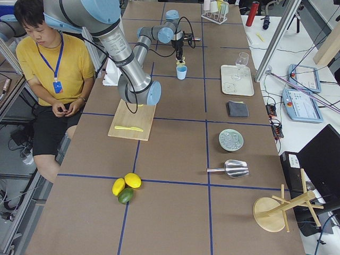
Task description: Squeeze lemon into cup
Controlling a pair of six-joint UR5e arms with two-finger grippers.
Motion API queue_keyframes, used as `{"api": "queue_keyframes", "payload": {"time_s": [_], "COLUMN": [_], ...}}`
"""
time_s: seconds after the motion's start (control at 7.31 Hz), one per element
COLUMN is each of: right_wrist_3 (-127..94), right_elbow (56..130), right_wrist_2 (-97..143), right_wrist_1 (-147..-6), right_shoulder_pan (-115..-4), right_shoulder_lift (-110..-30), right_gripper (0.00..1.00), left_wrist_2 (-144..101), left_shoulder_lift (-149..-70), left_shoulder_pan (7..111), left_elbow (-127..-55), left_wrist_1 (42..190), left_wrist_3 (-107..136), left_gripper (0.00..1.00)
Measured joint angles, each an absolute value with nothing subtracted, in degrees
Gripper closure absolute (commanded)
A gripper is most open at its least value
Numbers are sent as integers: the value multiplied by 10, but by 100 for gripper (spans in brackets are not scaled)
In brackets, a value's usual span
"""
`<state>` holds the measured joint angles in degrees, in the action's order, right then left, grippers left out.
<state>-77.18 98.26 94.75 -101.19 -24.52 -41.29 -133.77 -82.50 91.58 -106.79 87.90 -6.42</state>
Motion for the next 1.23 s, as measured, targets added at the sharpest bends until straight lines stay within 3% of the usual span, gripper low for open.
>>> {"api": "queue_keyframes", "payload": {"time_s": [0.14, 1.23], "right_wrist_3": [-769, -701], "right_elbow": [978, 984], "right_wrist_2": [948, 1013], "right_wrist_1": [-1010, -1004], "right_shoulder_pan": [-245, -290], "right_shoulder_lift": [-412, -428], "right_gripper": [0, 0], "left_wrist_2": [-1338, -1338], "left_shoulder_lift": [-825, -827], "left_shoulder_pan": [916, 910], "left_elbow": [-1068, -1062], "left_wrist_1": [879, 881], "left_wrist_3": [-64, -64], "left_gripper": [0, 0]}}
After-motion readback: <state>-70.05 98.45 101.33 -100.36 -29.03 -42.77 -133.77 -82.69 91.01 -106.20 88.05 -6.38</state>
